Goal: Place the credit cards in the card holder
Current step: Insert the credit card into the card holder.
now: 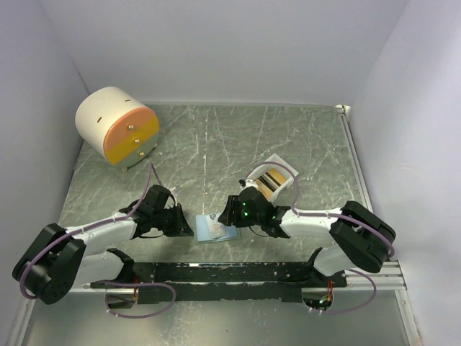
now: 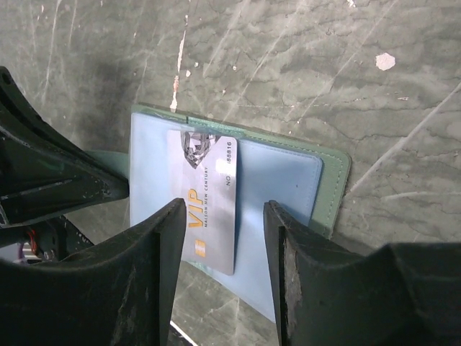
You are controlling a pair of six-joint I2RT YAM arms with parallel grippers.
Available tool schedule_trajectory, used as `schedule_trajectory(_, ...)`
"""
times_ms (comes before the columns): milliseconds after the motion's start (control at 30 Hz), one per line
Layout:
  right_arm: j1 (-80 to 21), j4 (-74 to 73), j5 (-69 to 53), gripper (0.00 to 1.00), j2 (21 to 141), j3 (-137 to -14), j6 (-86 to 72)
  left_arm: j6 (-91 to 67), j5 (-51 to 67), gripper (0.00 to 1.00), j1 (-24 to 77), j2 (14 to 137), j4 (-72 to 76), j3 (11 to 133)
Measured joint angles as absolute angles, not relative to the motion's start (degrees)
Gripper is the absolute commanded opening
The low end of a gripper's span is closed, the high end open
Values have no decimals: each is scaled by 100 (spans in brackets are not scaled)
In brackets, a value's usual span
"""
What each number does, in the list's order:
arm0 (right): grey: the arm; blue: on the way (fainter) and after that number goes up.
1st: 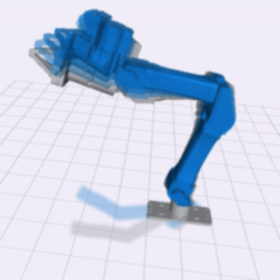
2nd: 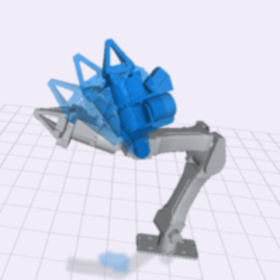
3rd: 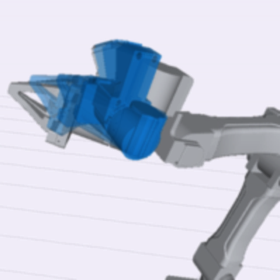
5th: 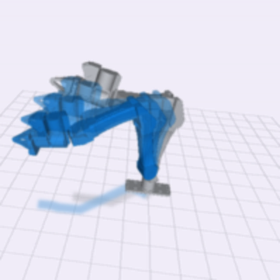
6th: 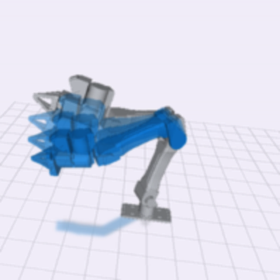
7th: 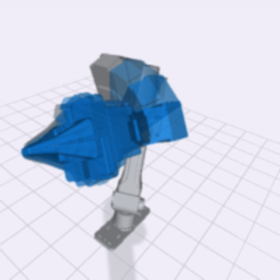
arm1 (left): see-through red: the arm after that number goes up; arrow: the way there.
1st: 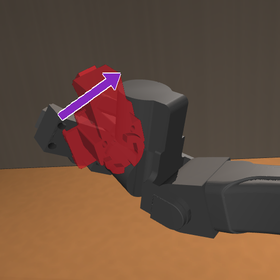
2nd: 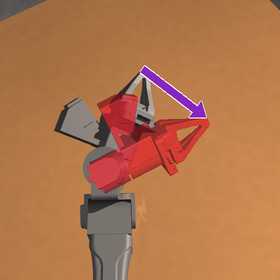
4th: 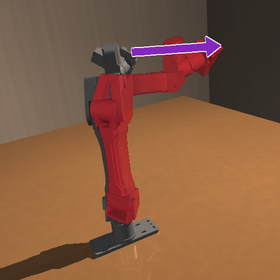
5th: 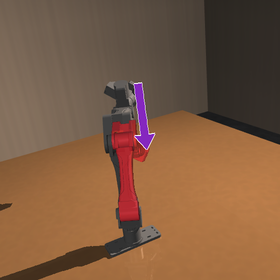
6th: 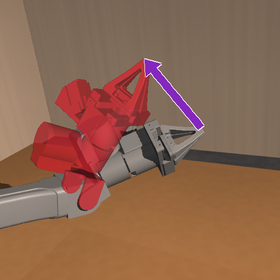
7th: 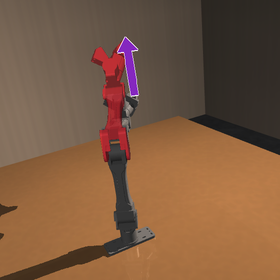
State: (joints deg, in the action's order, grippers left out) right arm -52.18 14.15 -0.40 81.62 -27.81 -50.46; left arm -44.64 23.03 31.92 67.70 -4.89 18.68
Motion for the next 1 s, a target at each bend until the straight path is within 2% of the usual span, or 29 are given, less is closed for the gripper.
schedule_trajectory(233,-5221,1557,-222,45,8287,-2799,-5035,-4495,2305,17,3203,6770,-456,1868)
schedule_trajectory(533,-5371,1951,-510,37,8602,-2832,-5100,-4510,2305,17,3212,6770,-449,1868)
schedule_trajectory(1000,-5448,954,-329,41,8337,-3179,-4875,-4510,2303,17,3225,6770,-449,1868)
